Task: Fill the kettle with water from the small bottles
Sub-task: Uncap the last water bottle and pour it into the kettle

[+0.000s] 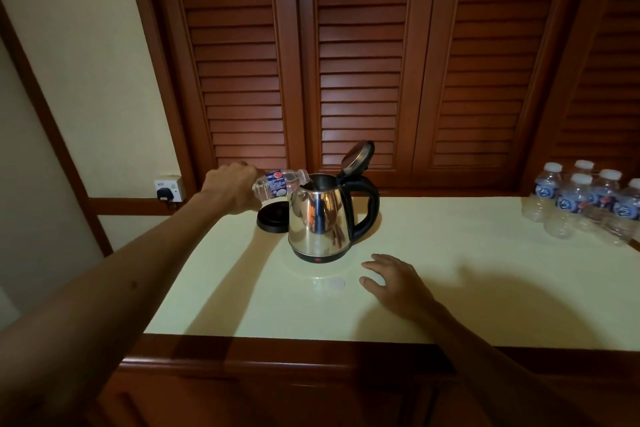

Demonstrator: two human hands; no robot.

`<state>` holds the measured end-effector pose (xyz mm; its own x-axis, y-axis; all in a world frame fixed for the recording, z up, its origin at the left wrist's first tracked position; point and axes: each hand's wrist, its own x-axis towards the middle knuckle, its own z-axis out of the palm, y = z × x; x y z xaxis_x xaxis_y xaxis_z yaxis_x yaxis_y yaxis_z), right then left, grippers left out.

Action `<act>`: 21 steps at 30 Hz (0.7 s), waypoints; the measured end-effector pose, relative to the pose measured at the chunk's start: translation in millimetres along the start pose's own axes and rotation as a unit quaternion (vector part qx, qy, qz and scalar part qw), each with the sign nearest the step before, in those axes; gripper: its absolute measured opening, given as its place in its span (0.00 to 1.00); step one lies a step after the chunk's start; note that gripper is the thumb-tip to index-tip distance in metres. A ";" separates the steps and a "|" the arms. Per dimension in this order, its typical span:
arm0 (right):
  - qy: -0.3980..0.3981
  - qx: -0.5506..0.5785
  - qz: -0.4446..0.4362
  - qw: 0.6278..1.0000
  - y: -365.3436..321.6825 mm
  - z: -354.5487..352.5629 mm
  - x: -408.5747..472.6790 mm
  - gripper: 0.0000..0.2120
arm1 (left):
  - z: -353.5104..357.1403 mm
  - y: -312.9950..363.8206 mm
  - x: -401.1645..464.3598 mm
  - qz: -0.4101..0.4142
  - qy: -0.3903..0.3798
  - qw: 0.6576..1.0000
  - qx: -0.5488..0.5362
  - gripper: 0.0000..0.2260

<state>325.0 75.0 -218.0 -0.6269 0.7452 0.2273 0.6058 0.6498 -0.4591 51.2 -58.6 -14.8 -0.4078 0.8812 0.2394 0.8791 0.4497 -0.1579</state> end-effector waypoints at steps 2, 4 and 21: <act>0.002 -0.004 0.003 1.000 -0.3 0.1 -0.2 0.24 | -0.6 -0.3 -1.9 0.001 -0.002 1.000 0.005 0.27; 0.001 -0.007 0.003 1.000 -0.7 0.2 -0.3 0.23 | -1.3 -0.3 -3.3 0.003 -0.003 1.000 0.010 0.27; 0.010 -0.005 0.008 1.000 -4.1 -0.4 -2.3 0.23 | -11.2 0.9 2.1 0.031 0.004 0.998 0.046 0.31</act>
<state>324.2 70.6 -216.3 -0.6070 0.7587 0.2365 0.6215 0.6387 -0.4537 53.9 -58.0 -3.7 -0.3508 0.9066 0.2345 0.8757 0.4063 -0.2607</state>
